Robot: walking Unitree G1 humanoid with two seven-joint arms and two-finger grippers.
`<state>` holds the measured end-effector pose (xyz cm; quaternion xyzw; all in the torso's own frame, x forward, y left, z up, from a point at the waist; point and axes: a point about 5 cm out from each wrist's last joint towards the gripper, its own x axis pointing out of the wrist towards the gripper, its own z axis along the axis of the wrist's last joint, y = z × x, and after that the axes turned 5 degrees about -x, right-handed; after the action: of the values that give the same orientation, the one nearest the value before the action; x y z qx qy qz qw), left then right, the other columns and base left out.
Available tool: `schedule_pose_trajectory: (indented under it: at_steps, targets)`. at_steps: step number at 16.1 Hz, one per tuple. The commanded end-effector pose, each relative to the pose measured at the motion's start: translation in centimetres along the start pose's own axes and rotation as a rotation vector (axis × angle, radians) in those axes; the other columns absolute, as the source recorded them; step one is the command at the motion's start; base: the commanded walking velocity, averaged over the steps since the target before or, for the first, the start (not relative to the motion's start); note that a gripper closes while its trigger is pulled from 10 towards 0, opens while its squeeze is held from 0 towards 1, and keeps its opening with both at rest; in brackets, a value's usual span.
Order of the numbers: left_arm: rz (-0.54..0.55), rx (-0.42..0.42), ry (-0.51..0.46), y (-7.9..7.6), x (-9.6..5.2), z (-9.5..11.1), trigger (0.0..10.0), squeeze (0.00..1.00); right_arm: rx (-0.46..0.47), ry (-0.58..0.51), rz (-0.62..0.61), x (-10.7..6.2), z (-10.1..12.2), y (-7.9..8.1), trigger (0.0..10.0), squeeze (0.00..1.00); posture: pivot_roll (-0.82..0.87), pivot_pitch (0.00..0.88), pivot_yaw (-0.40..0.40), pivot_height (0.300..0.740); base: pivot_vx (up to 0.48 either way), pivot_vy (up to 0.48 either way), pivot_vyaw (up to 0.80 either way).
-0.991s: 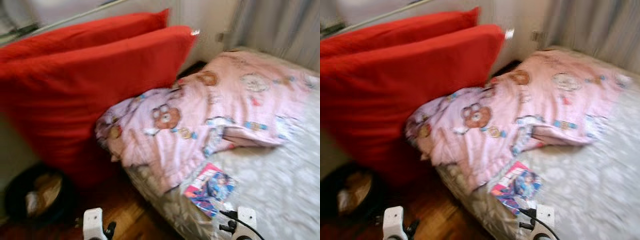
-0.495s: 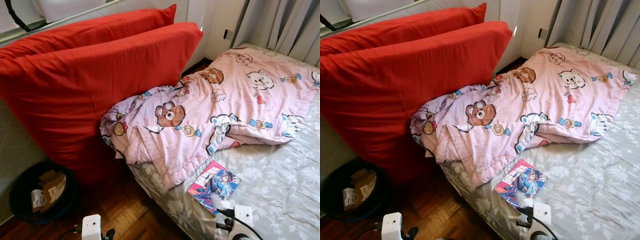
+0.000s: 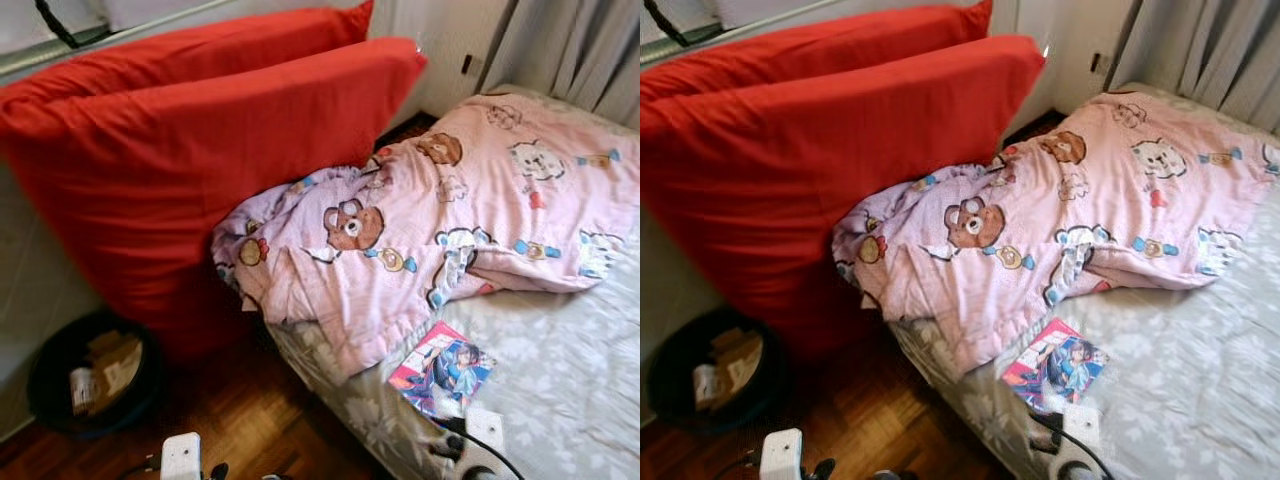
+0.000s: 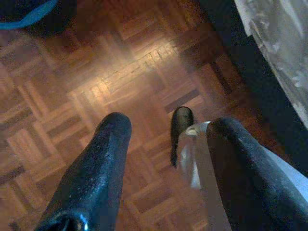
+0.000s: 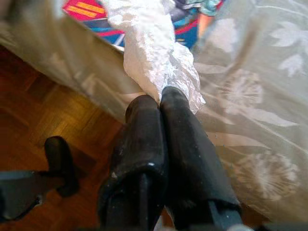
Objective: Clean up the room
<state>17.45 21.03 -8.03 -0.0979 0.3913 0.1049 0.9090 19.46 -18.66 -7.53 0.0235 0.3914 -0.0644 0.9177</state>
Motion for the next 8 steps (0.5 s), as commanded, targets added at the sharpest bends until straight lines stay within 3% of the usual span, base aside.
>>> schedule_pose_trajectory:
  at_steps: [1, 4, 6, 8]
  targets:
    - [0.003, 0.008, 0.039, 0.05, -0.22, -0.91, 10.0, 0.0, -0.003, 0.04, -0.012, -0.31, -1.11, -0.56, 10.0, 0.0, 0.01, 0.169, 0.014, 0.74, 0.0, 0.0, 0.0]
    - [0.0, 0.009, 0.04, -0.09, -0.2, -0.94, 10.0, 0.0, -0.005, 0.04, -0.011, -0.3, -1.09, -0.55, 10.0, 0.0, 0.01, 0.17, 0.013, 0.74, 0.0, 0.0, 0.0]
    - [-0.001, 0.009, 0.04, -0.1, -0.21, -0.95, 10.0, 0.0, -0.004, 0.04, -0.011, -0.3, -1.08, -0.55, 10.0, 0.0, 0.01, 0.17, 0.013, 0.74, 0.0, 0.324, 0.0]
    - [-0.001, 0.007, 0.039, -0.12, -0.2, -0.92, 10.0, 0.0, -0.002, 0.04, -0.012, -0.3, -1.07, -0.56, 10.0, 0.0, 0.01, 0.17, 0.013, 0.74, 0.0, 0.0, 0.0]
